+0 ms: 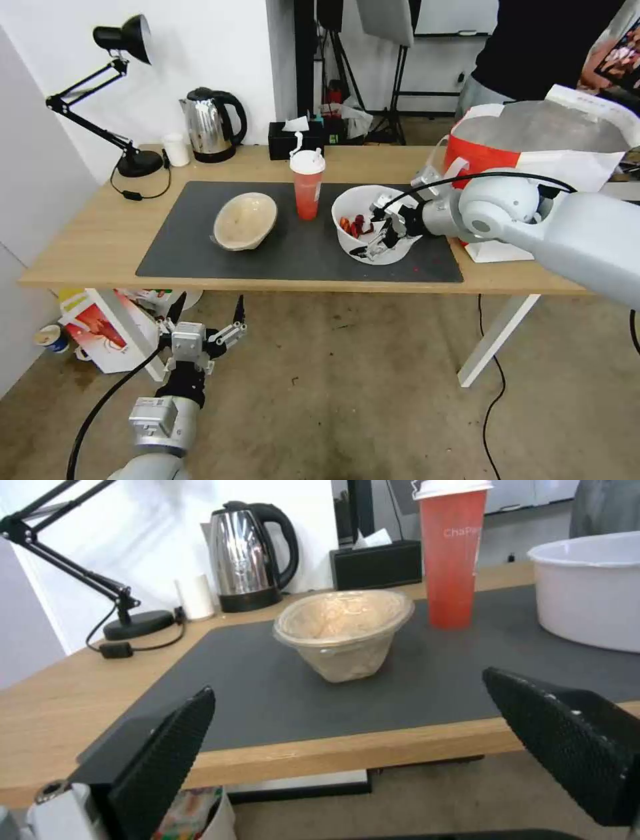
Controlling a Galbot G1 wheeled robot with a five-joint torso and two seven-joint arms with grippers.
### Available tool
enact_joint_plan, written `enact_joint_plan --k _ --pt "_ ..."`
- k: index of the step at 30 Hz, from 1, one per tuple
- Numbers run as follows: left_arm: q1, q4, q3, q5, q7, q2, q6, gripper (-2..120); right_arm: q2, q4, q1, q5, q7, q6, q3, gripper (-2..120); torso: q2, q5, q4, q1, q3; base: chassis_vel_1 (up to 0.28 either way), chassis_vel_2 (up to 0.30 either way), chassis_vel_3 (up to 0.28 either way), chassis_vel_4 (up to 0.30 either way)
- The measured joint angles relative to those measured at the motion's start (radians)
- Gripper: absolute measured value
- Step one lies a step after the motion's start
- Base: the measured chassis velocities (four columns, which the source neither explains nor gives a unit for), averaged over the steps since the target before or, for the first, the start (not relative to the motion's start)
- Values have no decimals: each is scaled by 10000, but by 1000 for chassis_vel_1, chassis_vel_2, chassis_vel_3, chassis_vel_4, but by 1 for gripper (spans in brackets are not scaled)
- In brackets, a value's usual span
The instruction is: Pick up the trash from the table and place it into the takeout bag.
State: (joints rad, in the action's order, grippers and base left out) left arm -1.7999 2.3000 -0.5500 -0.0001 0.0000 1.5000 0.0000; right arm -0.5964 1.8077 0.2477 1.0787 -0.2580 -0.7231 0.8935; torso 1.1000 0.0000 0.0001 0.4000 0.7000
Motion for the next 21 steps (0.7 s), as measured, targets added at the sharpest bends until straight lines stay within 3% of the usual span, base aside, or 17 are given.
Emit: enact_joint_plan --k 21 --pt "0 0 0 0 0 0 0 100 -350 -248 303 -335 -45 -10 721 100 0 0 0 0 0 0 0 0 0"
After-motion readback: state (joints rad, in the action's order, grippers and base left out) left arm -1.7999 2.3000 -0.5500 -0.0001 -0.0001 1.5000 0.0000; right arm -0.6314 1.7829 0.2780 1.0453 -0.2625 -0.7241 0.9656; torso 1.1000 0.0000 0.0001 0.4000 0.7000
